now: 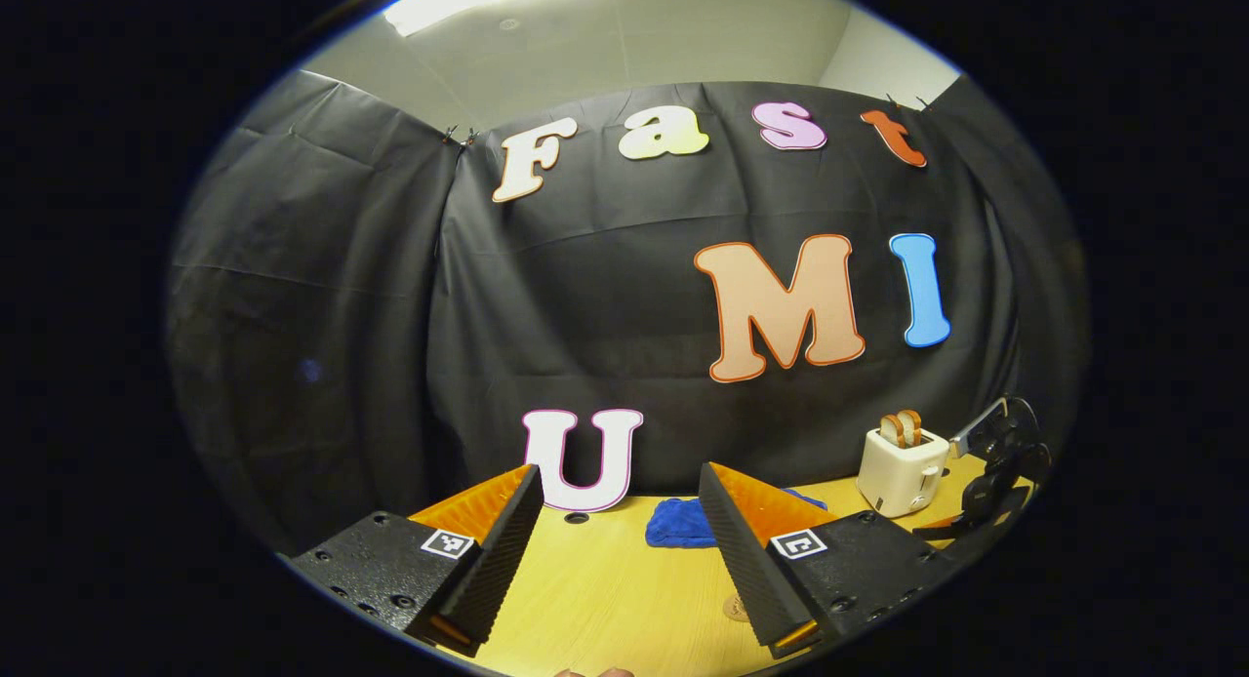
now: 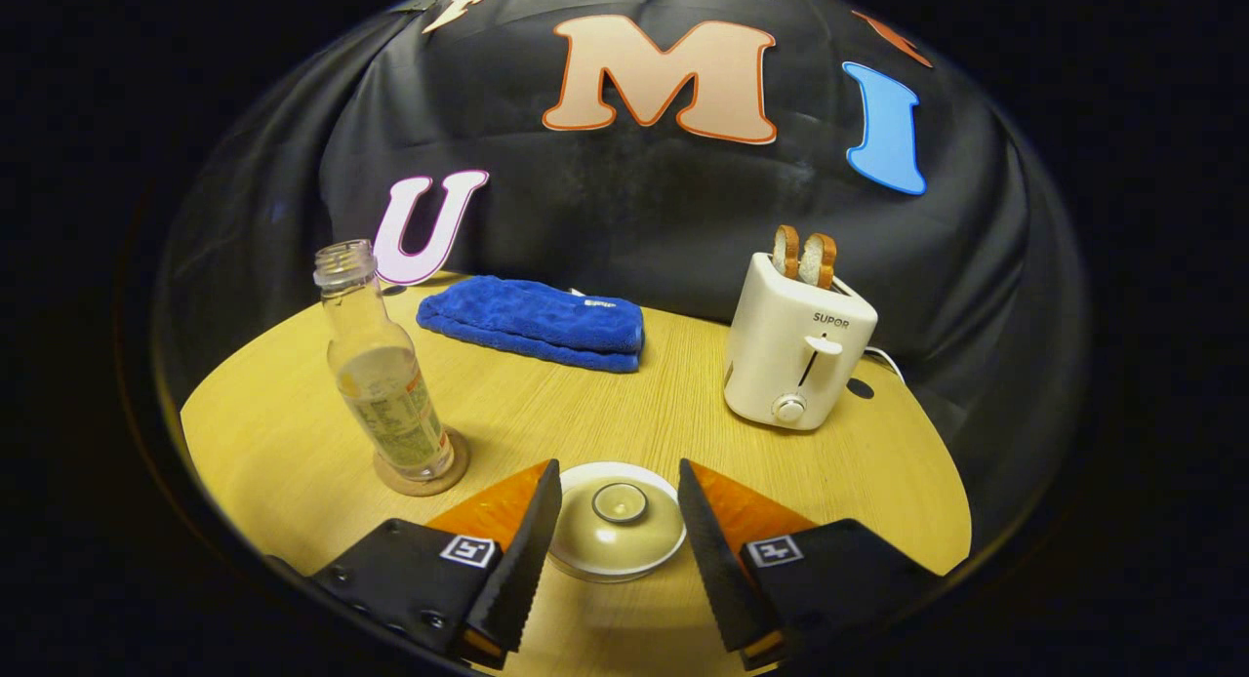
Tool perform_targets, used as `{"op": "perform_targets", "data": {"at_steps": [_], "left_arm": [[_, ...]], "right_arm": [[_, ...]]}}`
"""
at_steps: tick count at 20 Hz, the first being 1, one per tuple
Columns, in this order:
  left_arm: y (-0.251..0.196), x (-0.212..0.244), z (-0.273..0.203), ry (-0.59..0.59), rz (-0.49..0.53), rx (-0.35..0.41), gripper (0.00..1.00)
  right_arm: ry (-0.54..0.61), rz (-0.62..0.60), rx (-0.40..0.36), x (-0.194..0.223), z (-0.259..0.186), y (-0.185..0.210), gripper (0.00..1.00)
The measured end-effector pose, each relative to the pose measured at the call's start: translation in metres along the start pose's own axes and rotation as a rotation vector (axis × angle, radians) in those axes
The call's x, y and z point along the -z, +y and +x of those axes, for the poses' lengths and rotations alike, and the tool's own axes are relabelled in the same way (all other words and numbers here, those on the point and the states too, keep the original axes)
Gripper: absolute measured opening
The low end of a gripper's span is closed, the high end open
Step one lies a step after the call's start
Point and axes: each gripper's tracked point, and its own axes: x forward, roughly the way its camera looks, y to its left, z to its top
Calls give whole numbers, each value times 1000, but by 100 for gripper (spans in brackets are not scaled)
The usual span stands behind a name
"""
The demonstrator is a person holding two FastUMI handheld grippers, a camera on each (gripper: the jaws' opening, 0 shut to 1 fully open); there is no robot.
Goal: Open the teacup lid with one hand, grasp the water bottle and pour water into the teacup with the other hand; after pouring, place the water bottle on the coaster and then close the teacup lid.
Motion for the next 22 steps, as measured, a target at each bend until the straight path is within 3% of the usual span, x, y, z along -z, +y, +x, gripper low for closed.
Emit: {"op": "perform_targets", "data": {"at_steps": [3, 5, 12, 14, 16, 19, 20, 22], "left_arm": [[0, 1, 0, 3, 1, 0, 94], [0, 1, -1, 4, -1, -1, 94], [-3, 2, -2, 5, -4, 8, 94], [-3, 3, -1, 10, -8, 8, 94], [-4, 7, -2, 17, -18, 15, 94], [-17, 12, -1, 14, -41, 61, 94], [-22, 17, 1, 12, -45, 82, 94], [-37, 29, 3, 21, -46, 136, 94]], "right_arm": [[27, -19, 10, 8, 3, -1, 76], [29, -22, 11, 9, 4, -2, 56], [30, -69, 25, 10, 1, 0, 31], [33, -58, 21, 9, 5, 0, 33], [40, -37, 11, 7, 5, 0, 28], [49, 15, 13, 4, 3, -3, 28], [46, 36, 12, -1, 3, -5, 19], [63, 89, 2, -2, 2, -3, 19]]}}
